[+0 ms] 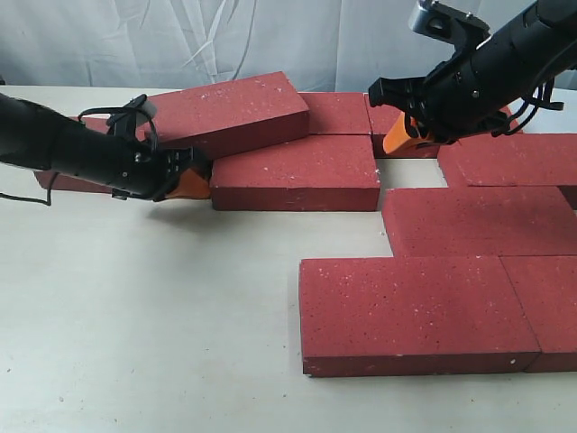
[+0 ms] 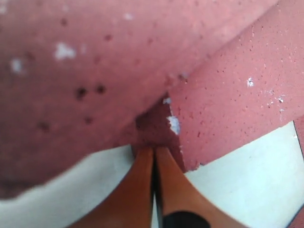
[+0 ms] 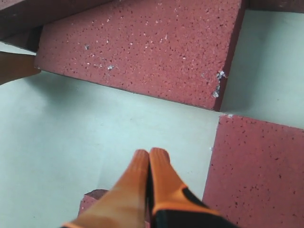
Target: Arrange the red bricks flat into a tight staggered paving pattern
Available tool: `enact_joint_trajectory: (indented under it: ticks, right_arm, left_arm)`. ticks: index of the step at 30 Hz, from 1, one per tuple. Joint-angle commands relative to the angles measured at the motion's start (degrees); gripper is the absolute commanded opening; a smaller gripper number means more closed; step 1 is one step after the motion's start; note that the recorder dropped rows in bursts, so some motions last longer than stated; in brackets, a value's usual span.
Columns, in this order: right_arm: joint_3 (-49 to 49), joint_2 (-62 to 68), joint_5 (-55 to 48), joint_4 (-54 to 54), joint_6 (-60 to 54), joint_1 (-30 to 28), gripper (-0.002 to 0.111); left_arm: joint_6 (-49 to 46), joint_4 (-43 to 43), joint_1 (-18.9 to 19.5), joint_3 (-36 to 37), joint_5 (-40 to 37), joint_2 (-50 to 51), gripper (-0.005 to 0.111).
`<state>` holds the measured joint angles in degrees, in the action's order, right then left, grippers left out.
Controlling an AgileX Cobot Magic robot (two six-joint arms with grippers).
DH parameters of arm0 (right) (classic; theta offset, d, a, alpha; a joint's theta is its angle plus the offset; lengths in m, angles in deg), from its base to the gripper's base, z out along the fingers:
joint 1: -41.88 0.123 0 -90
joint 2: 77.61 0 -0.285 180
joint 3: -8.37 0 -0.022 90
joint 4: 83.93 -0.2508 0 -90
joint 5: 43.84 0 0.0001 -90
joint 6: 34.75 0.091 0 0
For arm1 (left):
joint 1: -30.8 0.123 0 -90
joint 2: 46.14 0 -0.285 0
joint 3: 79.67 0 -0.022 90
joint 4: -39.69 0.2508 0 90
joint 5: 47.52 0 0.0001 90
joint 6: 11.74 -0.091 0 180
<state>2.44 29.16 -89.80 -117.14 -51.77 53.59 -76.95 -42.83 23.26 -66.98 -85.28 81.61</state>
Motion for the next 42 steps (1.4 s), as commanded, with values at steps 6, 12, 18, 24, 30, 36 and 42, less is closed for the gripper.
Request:
enact_joint_trajectory:
  ticks: [6,12,18,24,30,36,42]
  right_arm:
    - [-0.17,-0.57,0.28,0.05,-1.43,-0.32,-0.001]
    - [-0.17,-0.57,0.4,0.05,-1.43,-0.32,-0.001]
    - [-0.17,-0.57,0.4,-0.4,-1.51,-0.32,-0.001]
    - [-0.17,-0.57,0.4,-0.6,-1.51,-0.32,-0.001]
    - [-0.17,-0.57,0.29,-0.53,-2.44,-0.32,-0.001]
    - [-0.17,-0.57,0.29,-0.53,-2.44,-0.32,-0.001]
    - [-0.17,-0.57,0.64,-1.01,-2.71,-0.32,-0.001]
  left_arm:
    - [-0.69,-2.97,-1.8,-2.33,-4.68,3.73,0.0]
    - [-0.78,-2.79,-1.8,-3.23,-5.3,3.73,0.0]
    - [-0.09,0.48,-1.22,-4.88,-5.3,3.48,0.0]
    - [2.87,5.09,0.01,-6.89,-4.63,2.29,0.0]
    - [2.12,4.74,0.01,-7.79,-2.0,1.93,0.0]
    - [2.12,4.74,0.01,-7.79,2.04,1.93,0.0]
    - [2.12,2.53,0.01,-7.79,2.16,1.93,0.0]
